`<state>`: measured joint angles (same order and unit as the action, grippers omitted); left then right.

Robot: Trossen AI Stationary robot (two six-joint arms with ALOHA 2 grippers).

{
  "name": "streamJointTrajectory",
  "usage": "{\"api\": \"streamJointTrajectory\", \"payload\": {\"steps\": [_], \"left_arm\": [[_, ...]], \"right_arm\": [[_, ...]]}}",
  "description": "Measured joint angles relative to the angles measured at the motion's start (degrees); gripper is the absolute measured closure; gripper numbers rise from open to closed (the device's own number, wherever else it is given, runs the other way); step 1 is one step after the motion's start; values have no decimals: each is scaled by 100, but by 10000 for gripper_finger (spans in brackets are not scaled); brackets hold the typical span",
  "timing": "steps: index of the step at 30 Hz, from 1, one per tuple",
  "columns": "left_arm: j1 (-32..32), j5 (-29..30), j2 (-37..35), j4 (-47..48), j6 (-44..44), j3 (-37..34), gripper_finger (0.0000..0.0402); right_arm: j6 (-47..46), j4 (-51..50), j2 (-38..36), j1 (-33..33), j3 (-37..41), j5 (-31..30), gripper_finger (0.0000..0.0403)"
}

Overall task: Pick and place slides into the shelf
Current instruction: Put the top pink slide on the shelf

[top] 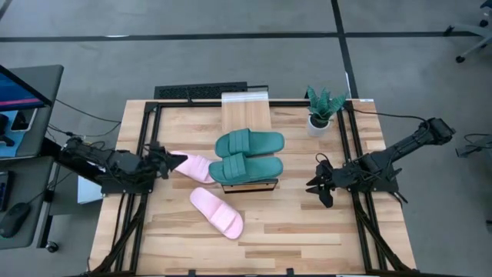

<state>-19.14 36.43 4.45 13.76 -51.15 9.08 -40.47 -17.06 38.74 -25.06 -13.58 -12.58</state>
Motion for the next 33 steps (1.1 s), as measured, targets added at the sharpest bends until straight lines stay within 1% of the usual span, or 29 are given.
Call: {"api": "streamJointTrajectory", "payload": {"steps": [4, 6, 9, 11, 13, 16, 18, 20, 24, 27, 33], "left_arm": [[11, -61, 0, -69, -40, 2, 368], [109, -425, 0, 91, -133, 4, 368], [479, -1153, 0, 582, -530, 4, 368], [820, -1611, 2, 776, -643, 4, 368], [1210, -2044, 2, 753, -617, 4, 368], [1842, -2634, 2, 517, -373, 5, 368], [2298, -3033, 39, 519, -282, 7, 368], [2792, -3590, 164, 527, -172, 7, 368], [3743, -4736, 636, 505, 130, 7, 368], [4360, -5550, 1057, 244, 439, 7, 368], [5244, -6767, 1883, -15, 1002, 7, 368]], "right_arm": [[-4, 2, 0, 0, 0, 2, 274], [-4, 23, 0, 0, 0, 9, 274], [-4, 46, 0, 0, 0, 13, 274], [-4, 48, 0, 0, 0, 19, 274], [-4, 52, 0, 0, 0, 26, 274], [7, 59, 0, 0, 0, 27, 274], [22, 61, 0, 0, 0, 26, 274], [24, 61, 0, 0, 0, 28, 274], [40, 89, 0, 0, 0, 28, 274], [40, 97, 0, 0, 0, 28, 274], [40, 157, 0, -7, 0, 35, 274]]}}
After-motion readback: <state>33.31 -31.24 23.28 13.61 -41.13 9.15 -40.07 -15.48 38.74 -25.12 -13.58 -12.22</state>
